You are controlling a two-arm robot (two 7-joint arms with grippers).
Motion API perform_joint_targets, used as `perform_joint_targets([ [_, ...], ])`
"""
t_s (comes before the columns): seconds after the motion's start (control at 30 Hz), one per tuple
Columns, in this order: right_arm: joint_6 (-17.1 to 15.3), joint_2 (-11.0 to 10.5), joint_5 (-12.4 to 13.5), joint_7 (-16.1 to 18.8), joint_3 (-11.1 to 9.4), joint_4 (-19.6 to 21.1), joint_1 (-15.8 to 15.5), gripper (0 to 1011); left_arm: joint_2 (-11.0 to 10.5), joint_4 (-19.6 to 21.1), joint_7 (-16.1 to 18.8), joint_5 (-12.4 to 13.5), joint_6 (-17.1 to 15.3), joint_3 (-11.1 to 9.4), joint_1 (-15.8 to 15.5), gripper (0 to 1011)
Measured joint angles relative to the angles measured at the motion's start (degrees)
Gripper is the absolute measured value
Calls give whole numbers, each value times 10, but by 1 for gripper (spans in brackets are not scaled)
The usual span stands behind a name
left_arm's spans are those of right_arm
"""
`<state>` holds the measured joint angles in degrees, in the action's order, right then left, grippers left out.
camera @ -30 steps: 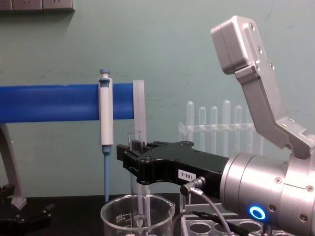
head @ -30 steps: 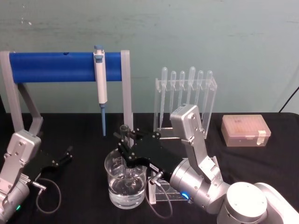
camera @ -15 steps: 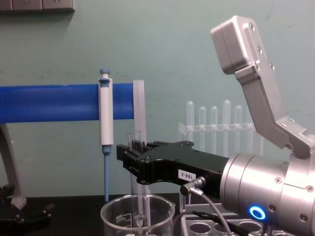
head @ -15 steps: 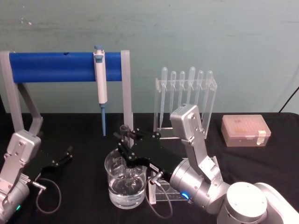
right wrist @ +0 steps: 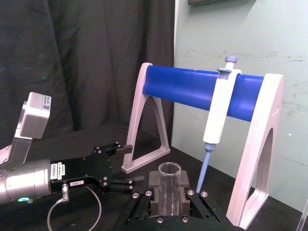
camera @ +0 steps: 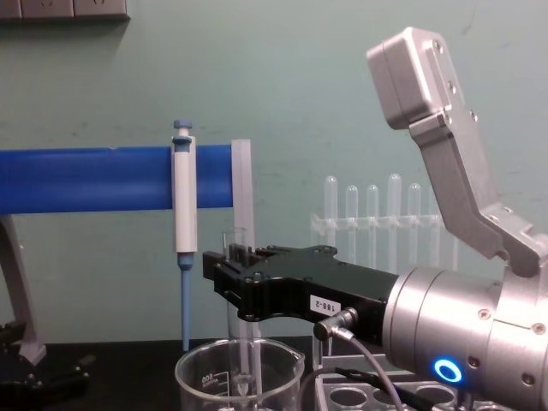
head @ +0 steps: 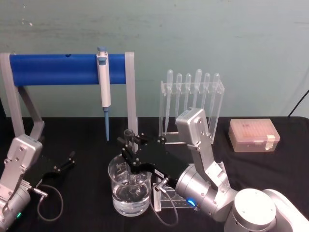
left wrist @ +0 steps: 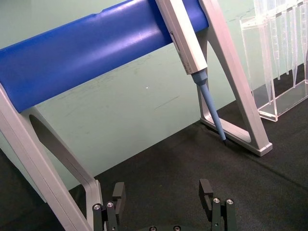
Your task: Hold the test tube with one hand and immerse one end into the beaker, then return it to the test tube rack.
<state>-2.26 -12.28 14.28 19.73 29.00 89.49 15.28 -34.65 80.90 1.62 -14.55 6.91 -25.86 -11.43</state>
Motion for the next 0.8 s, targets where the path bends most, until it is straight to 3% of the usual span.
perform_joint_targets([
  [0.33, -1, 0, -1, 1, -1, 5, 0, 231, 0, 0, 0, 0, 0, 0, 0, 1000],
  [0.57, -19, -6, 0, 3, -10, 41, 2, 231, 0, 0, 0, 0, 0, 0, 0, 1000],
  [0.8, -48, -11, 19, 7, -22, 86, 12, 230, 0, 0, 0, 0, 0, 0, 0, 1000],
])
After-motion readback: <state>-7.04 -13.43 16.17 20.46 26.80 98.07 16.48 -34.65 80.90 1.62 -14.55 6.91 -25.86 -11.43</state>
